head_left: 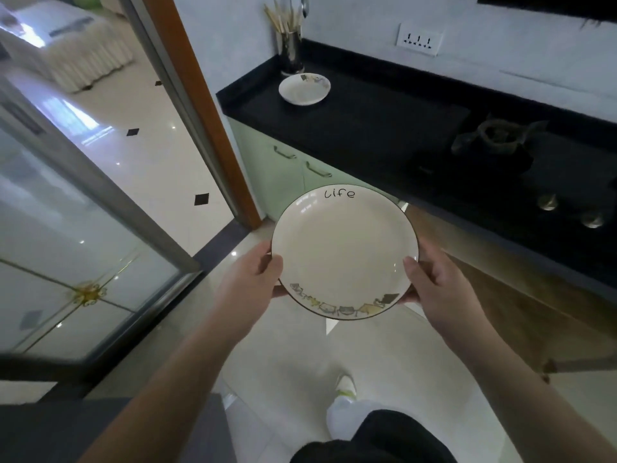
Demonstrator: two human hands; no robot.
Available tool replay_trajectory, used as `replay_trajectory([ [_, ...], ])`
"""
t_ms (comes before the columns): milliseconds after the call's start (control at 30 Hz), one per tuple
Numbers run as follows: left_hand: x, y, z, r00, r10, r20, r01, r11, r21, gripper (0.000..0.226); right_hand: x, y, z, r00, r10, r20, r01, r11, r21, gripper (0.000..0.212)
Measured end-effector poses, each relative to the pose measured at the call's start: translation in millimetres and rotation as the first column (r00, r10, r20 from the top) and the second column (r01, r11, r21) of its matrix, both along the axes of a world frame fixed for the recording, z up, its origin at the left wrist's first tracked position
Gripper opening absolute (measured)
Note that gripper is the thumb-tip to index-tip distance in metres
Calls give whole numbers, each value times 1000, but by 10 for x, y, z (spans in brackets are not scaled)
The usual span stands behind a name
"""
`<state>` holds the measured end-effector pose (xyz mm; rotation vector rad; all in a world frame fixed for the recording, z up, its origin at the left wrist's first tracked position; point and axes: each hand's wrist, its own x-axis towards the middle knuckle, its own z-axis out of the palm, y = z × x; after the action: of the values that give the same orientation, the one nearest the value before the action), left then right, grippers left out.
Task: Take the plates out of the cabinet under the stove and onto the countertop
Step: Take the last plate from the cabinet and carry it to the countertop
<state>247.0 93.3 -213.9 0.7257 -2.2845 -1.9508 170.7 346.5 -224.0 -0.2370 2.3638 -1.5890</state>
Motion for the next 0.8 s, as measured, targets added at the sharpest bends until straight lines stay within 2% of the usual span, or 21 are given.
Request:
replay_trajectory([
  [167, -299, -407, -3, 997, 81, 19, -81, 997, -10, 35, -422, -446, -23, 998, 50, 25, -50, 999, 11, 30],
  [367, -550, -863, -71, 992, 116, 45, -117, 993, 14, 36, -743, -991, -6, 996, 56, -69, -53, 997, 48, 29],
  [467, -741, -1157, -65, 992, 119, 35, -120, 992, 30, 38, -851, -1286, -26, 997, 45, -61, -40, 995, 86, 31],
  [600, -1056, -1649, -59, 998, 65, 25, -66, 997, 45, 31, -1029, -1740, -29, 998, 15, -63, -7, 993, 119, 31],
  [800, -1504, -2468, 4, 998, -57, -5, 57, 998, 40, 31, -1213, -2498, -8, 989, -138, -51, 142, 987, 81, 37],
])
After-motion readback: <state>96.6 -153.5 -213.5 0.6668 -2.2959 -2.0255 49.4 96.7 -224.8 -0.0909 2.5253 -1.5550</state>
